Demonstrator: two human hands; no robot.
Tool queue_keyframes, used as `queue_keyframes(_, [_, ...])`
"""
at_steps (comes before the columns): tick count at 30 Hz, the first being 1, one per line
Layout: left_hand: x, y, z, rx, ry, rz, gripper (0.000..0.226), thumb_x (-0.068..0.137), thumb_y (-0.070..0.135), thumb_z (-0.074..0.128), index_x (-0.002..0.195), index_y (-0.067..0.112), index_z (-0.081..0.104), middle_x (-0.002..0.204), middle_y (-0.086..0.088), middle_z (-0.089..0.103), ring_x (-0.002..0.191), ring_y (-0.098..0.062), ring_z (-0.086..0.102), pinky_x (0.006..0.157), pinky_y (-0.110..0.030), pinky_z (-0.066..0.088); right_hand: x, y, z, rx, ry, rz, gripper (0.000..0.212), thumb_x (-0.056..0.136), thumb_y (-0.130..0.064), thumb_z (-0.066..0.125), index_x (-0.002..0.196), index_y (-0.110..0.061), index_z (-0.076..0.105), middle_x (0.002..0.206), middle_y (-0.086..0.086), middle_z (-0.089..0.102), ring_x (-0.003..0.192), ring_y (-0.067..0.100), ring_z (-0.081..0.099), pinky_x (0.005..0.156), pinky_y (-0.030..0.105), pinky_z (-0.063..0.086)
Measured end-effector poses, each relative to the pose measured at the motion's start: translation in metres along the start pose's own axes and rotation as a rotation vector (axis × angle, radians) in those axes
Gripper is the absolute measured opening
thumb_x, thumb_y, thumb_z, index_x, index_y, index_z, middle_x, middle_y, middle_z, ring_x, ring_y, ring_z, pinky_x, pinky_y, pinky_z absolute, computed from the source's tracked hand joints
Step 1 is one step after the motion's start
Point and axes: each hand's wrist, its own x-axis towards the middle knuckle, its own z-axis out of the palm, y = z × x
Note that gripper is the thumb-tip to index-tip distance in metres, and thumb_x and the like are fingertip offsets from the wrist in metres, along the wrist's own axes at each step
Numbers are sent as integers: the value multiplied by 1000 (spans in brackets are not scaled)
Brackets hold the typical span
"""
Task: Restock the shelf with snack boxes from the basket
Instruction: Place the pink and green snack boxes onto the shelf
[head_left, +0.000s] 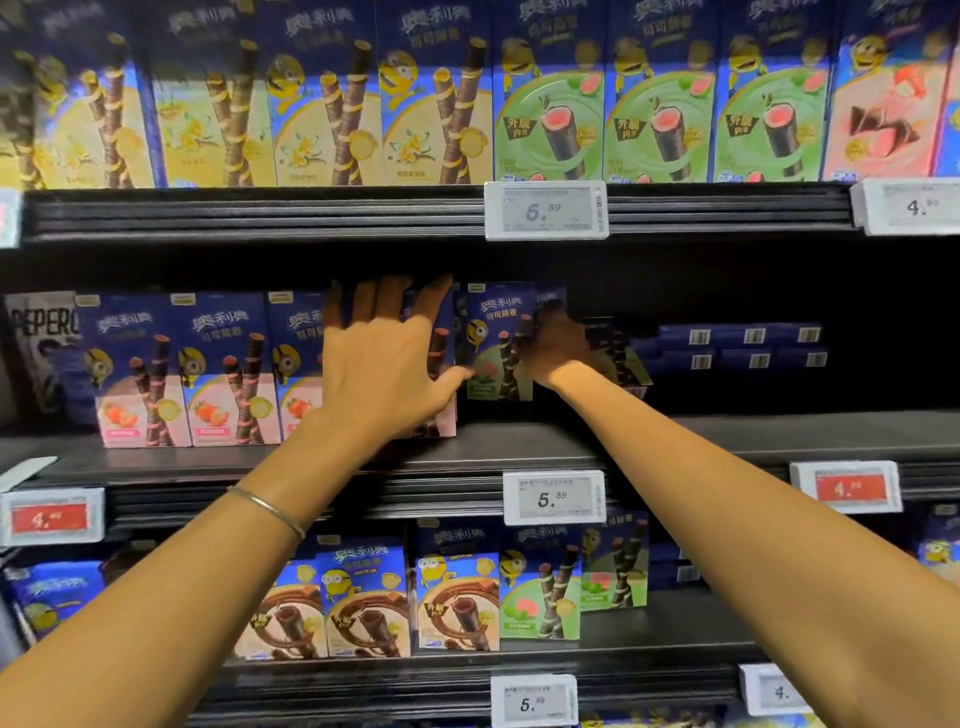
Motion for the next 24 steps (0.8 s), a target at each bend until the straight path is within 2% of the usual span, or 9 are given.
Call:
queue_keyframes(4, [-1,-1,2,-2,24,8,100,81,78,64,165,36,30,166,-9,36,152,-37,33,126,-60,22,0,-9,6,-35,7,11,54,92,-27,65,138,-6,46,137,20,56,126,39,55,97,45,48])
queue_keyframes(11, [-1,-5,3,-3,70,23,101,79,80,65,163,33,35,160,-10,41,150,-37,36,125,-60,23,5,-15,15,-70,-60,-60,48,95,-34,63,132,-4,53,137,20,55,127,36,53,102,34,43])
queue_keyframes(14, [-2,-8,3,-8,75,19,101,79,78,67,163,33,37,159,-11,43,149,-38,38,125,-60,25,4,-17,18,-67,-43,-98,47,94,-29,63,130,-2,53,133,21,58,129,38,52,116,46,35])
queue_keyframes(16, [-3,-9,4,-8,75,16,100,79,78,68,163,33,36,160,-10,42,149,-38,37,125,-60,26,5,-18,20,-76,-33,-102,47,94,-29,63,131,-1,53,132,20,59,129,38,52,117,52,32])
queue_keyframes(20, [-3,-10,4,-7,73,13,101,80,78,68,164,33,35,160,-11,43,149,-38,37,124,-61,27,5,-18,22,-30,-22,-100,45,94,-27,64,129,-2,53,129,20,61,129,37,54,120,52,27])
queue_keyframes(22, [-3,-10,5,-11,70,10,101,80,78,67,164,32,35,160,-13,43,148,-40,38,122,-62,29,4,-16,21,-9,-40,-101,42,93,-28,65,126,-3,55,129,19,61,128,36,54,119,51,28])
queue_keyframes(24, [-3,-10,5,-13,65,10,101,81,80,64,165,31,35,160,-15,45,147,-41,40,121,-62,32,6,-12,19,41,-62,-78,41,95,-33,63,123,-5,56,130,18,61,126,36,55,116,48,35])
